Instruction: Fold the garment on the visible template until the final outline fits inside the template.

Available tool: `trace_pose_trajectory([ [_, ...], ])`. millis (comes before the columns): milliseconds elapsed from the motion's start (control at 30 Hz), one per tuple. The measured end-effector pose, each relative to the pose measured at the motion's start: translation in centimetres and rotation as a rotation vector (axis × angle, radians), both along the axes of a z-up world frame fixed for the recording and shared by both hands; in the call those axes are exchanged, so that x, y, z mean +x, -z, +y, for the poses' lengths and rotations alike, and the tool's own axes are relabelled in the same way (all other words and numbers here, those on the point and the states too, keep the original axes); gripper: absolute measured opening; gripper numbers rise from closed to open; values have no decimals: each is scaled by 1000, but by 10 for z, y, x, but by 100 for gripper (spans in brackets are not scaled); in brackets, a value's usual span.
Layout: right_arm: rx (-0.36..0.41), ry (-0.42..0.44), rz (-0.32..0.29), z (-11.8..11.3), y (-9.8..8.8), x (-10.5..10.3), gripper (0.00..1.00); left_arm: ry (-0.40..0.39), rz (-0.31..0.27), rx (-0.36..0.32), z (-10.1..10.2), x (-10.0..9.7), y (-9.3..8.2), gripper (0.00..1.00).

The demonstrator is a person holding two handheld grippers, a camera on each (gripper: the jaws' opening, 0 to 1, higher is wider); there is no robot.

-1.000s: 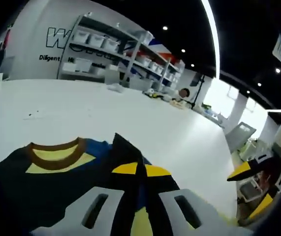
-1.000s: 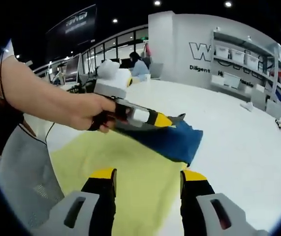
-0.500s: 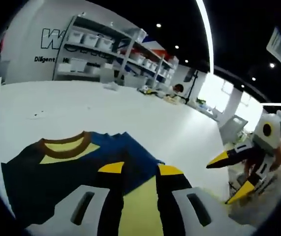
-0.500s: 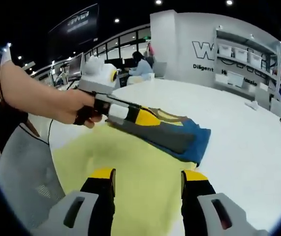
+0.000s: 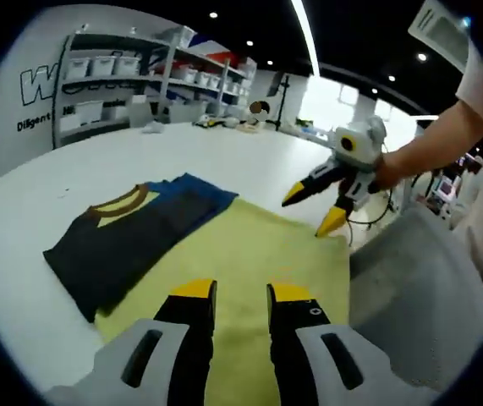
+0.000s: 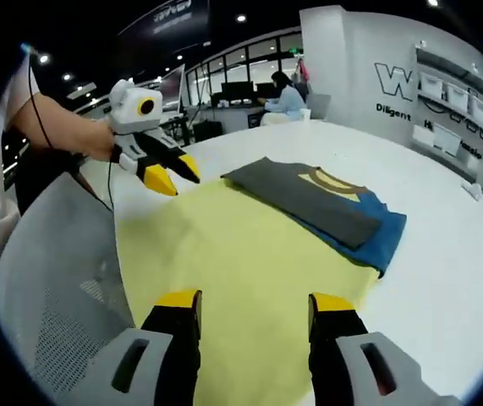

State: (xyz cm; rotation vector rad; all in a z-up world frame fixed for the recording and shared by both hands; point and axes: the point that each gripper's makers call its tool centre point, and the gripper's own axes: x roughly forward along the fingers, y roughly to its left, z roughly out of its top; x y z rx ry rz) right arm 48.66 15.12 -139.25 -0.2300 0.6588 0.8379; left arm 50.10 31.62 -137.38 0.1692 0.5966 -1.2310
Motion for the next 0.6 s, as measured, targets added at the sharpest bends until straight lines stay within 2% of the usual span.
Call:
trace_pose_trajectory([
  [33,-5,-12,10,0,2,-3,45,2,-4,2,2,-2,0,21],
  [67,-7,-34,19,2,4,-8,44,29,-19,27,15,-12,6,21],
  [167,-26,-81,27,2,9,-20,46,92,-42,79,35,-32,17,20],
  [233,-32,-100,33,2,12,-27,45,134,-25,92,46,-47,21,21],
  [333,-67,-144,54,-2,20,-40,44,194,-44,149,61,-62,29,21],
  [433,-100,-176,69,-7,27,-51,41,251,-27,191,75,-81,39,19],
  [500,-135,-196,82,-13,33,-60,41,268,-39,234,82,-86,46,18],
  [600,-160,-216,90,-17,37,-70,40,273,-33,233,82,-89,49,19],
])
